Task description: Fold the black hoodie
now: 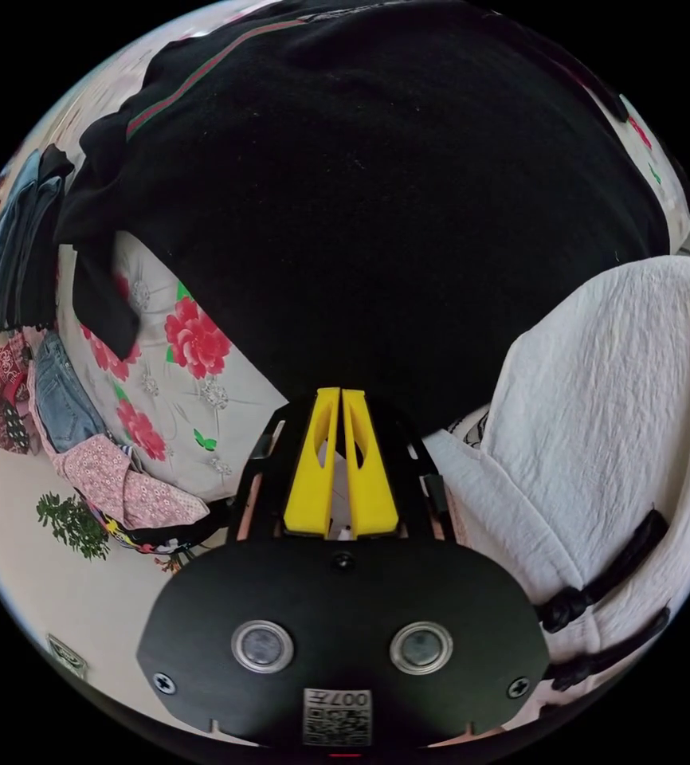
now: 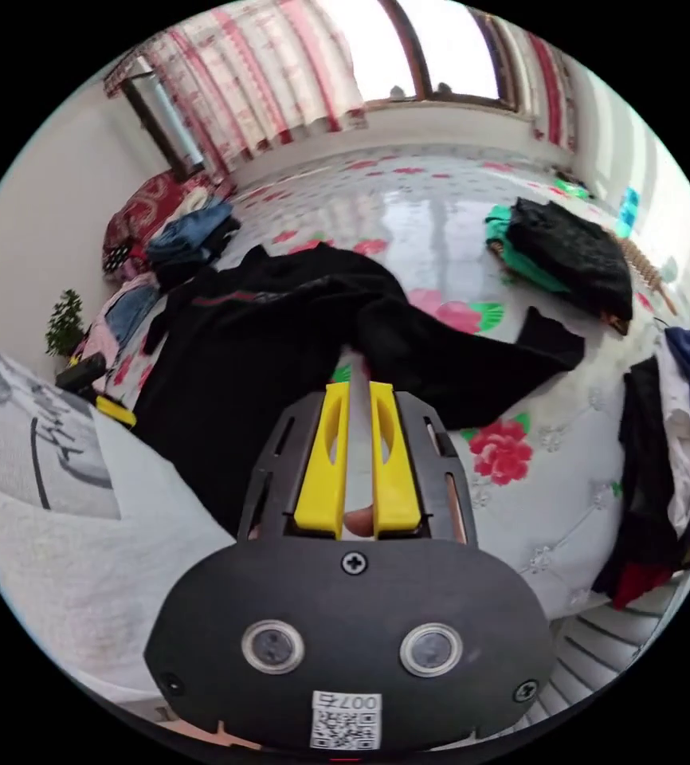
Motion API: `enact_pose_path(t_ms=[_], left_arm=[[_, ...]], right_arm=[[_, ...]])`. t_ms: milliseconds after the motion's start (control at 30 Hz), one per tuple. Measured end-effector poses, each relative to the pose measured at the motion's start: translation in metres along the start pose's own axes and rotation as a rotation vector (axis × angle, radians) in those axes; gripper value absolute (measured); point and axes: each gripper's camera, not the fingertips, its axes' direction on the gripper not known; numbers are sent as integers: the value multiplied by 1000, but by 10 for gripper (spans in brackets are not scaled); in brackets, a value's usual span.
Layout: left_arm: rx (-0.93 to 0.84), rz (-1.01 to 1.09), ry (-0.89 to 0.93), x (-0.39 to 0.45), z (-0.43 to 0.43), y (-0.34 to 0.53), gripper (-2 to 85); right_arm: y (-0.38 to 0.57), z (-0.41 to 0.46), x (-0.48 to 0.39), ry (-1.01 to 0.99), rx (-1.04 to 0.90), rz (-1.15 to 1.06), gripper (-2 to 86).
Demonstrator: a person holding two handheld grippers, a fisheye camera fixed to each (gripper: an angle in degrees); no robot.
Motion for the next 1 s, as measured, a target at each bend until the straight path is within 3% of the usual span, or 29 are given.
enact_pose_path(t_ms=[133,267,400,533,633,700,800,933,1000], left_arm=[[-10,16,-12,-2,-7,4,-10],[-22,14,8,-9,-13,9,-10],[-24,-20,55,-21,-18,16,-10],[-22,-46,81,-29,-24,26,-9],[-19,-47,68,-30,-28,34,-10],[-15,-45,53,-30,-31,39,-10],[-15,-53,45,-32,-35,48,-10],[-14,-46,65,-40,-39,61,-10],[-5,-49,86,-46,-41,69,-10]], right_arm=[[-42,8,28,253,-16,-45,83],[-82,63,36,443,-328,-390,97],[-79,124,29,450,-654,-659,76],[-67,152,22,599,-779,-779,23],[-86,114,26,755,-590,-639,7],[-95,46,25,881,-333,-437,2],[-64,-17,6,944,-116,-292,0],[7,0,7,875,-204,-127,0],[61,46,20,744,-430,-19,0]])
